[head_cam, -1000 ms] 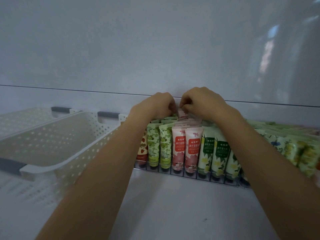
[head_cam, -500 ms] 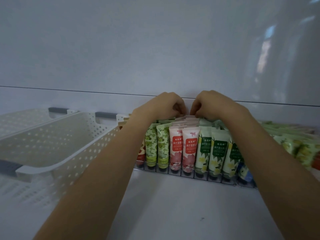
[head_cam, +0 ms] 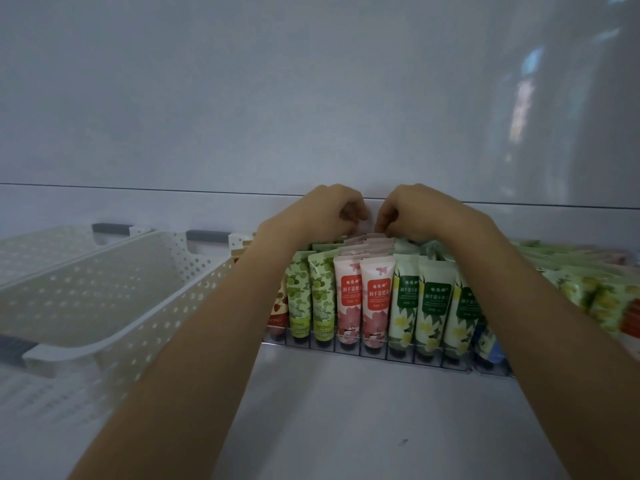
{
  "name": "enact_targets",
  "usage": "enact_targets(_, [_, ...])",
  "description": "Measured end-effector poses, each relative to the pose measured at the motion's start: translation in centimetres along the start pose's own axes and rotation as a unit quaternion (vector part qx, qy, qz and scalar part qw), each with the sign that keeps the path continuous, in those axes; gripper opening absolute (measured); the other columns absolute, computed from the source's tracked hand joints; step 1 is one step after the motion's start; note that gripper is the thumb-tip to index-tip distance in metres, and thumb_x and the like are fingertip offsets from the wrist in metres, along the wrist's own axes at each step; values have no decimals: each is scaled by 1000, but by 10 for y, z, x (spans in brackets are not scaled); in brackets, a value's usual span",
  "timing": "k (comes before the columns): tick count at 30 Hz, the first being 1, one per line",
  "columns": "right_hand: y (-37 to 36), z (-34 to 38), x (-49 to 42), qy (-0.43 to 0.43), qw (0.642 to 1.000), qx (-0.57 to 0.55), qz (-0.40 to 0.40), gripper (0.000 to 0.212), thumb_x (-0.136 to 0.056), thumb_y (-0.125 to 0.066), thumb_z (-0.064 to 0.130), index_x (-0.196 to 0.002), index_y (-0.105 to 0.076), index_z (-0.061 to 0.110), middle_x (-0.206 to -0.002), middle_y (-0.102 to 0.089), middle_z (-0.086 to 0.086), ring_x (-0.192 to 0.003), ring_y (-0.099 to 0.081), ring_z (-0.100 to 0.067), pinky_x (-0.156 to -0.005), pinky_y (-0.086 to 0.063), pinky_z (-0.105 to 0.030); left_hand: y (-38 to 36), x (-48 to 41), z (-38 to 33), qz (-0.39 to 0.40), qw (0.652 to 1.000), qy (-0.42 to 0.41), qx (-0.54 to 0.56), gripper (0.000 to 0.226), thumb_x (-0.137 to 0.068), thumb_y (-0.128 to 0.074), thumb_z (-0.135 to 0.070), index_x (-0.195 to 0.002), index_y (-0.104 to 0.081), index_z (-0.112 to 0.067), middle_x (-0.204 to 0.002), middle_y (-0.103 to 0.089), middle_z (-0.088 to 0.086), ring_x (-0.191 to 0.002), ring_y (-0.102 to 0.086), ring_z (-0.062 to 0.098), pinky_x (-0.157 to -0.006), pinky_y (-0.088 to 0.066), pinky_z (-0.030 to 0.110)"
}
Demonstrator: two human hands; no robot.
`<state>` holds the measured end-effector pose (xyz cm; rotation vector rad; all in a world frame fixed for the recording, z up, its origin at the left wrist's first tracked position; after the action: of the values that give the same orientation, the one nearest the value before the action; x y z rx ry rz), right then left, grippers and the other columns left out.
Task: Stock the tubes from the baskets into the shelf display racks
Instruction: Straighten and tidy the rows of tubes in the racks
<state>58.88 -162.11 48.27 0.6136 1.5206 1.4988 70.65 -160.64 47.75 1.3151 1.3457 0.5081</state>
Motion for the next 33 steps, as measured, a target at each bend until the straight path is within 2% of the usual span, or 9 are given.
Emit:
enact_targets(3, [10,1,3,25,999,-38,-5,23,-86,-58,7,-93,-72,25,-89,-65,5,-66,-53,-6,-72,-48,-27,8,0,-2,11,1000,8,-16,9,-84,-64,-17,-91,-67,-23,-75,-56,-17,-68,-50,-6,-59,-36,6])
enact_targets(6, [20,7,8,58,996,-70,8,20,-83,-65,12,-79,-67,31,-73,-60,17,-56,-51,-1,-55,-37,-19,7,2,-5,68,997,24,-33,10,-84,-64,-27,-90,-70,-22,-75,-60,-18,-74,-56,1,-69,-45,19])
enact_targets(8, [17,11,9,60,996,-61,35,22,-80,-67,11,-74,-66,32,-71,-60,16,-58,-52,-2,-54,-36,-18,3,3,-6,103,992,39,-61,16,-85,-63,-26,-98,-71,-20,-83,-64,-12,-85,-60,11,-81,-49,29])
enact_targets(10, [9,12,7,50,996,-42,55,23,-79,-67,8,-72,-65,30,-74,-62,13,-64,-53,-2,-56,-38,-19,1,4,-8,116,989,44,-77,20,-86,-60,-23,-103,-70,-17,-93,-66,-6,-91,-60,14,-87,-49,33])
enact_targets(15, [2,9,4,39,996,-56,57,27,-81,-65,9,-67,-60,30,-76,-62,10,-70,-55,-4,-57,-40,-18,2,4,-7,113,990,49,-74,19,-86,-60,-17,-103,-70,-19,-100,-67,-4,-92,-59,14,-84,-48,31])
enact_targets(22, [9,10,7,55,996,-52,56,19,-81,-66,11,-75,-64,29,-76,-59,15,-66,-51,0,-57,-38,-17,3,4,-7,116,990,47,-70,20,-86,-60,-16,-103,-70,-19,-87,-62,-10,-87,-58,11,-83,-47,28])
enact_targets(27, [37,11,20,69,995,-76,19,12,-81,-68,21,-74,-65,31,-77,-64,12,-61,-54,-3,-53,-36,-18,24,10,-18,58,997,16,-57,21,-87,-58,-15,-105,-69,-17,-88,-57,-9,-85,-52,8,-78,-38,21])
enact_targets(31, [43,13,30,51,996,-43,62,5,-81,-69,28,-77,-68,32,-79,-66,8,-66,-56,-6,-56,-41,-19,36,19,-32,59,998,-11,-2,14,-87,-61,-16,-99,-68,-19,-84,-58,-13,-78,-54,3,-70,-40,14])
enact_targets(33, [41,14,37,34,994,-41,90,7,-80,-69,29,-77,-66,35,-81,-66,11,-70,-57,-5,-57,-41,-18,35,21,-40,64,998,-20,5,14,-87,-61,-16,-99,-66,-18,-87,-59,-11,-82,-56,5,-74,-43,17])
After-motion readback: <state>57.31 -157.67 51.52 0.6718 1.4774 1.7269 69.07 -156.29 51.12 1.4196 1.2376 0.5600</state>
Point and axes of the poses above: each hand's wrist, its own x-axis away from the middle knuckle, its own y-axis out of the back of the hand, z = x × y, the point moved 5 cm from there along -x, towards the middle knuckle
